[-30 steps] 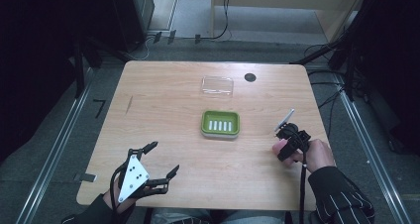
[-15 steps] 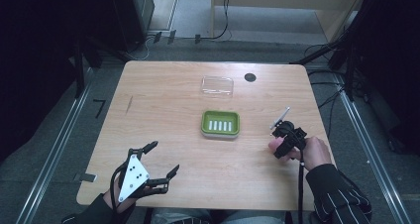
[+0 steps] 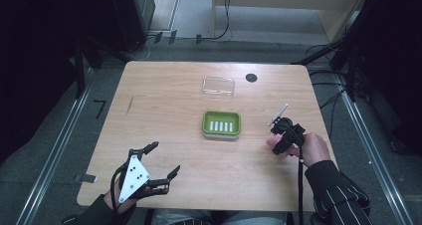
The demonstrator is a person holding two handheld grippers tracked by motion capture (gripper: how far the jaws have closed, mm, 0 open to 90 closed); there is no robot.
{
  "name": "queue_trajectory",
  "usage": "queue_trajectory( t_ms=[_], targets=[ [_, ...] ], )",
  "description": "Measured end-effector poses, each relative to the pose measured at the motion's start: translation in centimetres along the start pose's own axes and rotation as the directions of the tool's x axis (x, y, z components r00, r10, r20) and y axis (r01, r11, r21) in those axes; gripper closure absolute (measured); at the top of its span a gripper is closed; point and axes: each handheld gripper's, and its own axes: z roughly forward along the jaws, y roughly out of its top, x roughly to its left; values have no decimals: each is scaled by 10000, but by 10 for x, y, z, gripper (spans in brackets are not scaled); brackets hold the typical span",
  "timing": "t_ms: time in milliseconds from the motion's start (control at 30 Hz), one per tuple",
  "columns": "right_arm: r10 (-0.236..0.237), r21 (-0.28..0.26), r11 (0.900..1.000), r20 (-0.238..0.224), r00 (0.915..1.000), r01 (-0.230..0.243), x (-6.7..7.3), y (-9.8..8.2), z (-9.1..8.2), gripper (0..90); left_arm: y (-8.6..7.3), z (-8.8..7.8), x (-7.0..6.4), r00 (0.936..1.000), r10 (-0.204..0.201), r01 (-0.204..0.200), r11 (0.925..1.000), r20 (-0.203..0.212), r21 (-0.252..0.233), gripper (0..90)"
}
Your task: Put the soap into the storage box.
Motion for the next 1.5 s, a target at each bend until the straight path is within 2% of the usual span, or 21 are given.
queue_trajectory(
  t_ms=[733, 933, 1133, 1333, 1500],
  targets=[
    [-473, -322, 9984, 52, 9989, 475, 6, 21, -5, 384, 0, 0, 0, 10000, 12, -12, 10000, 17, 18, 136],
    [-693, -578, 9959, 83, 9976, 697, 8, 29, -7, 384, 0, 0, 0, 10000, -10, 10, 10000, 13, 16, 136],
    [-742, -620, 9953, 133, 9972, 749, 12, 36, -8, 384, 0, 0, 0, 10000, -15, 15, 10000, 7, 16, 136],
    [-1026, -754, 9918, 161, 9946, 1035, 14, 42, -10, 384, 0, 0, 1, 10000, -18, 18, 10000, 8, 17, 136],
    [-1000, -812, 9916, 147, 9949, 1009, 16, 46, -9, 384, 0, 0, 1, 10000, -17, 17, 10000, 10, 19, 136]
  ],
)
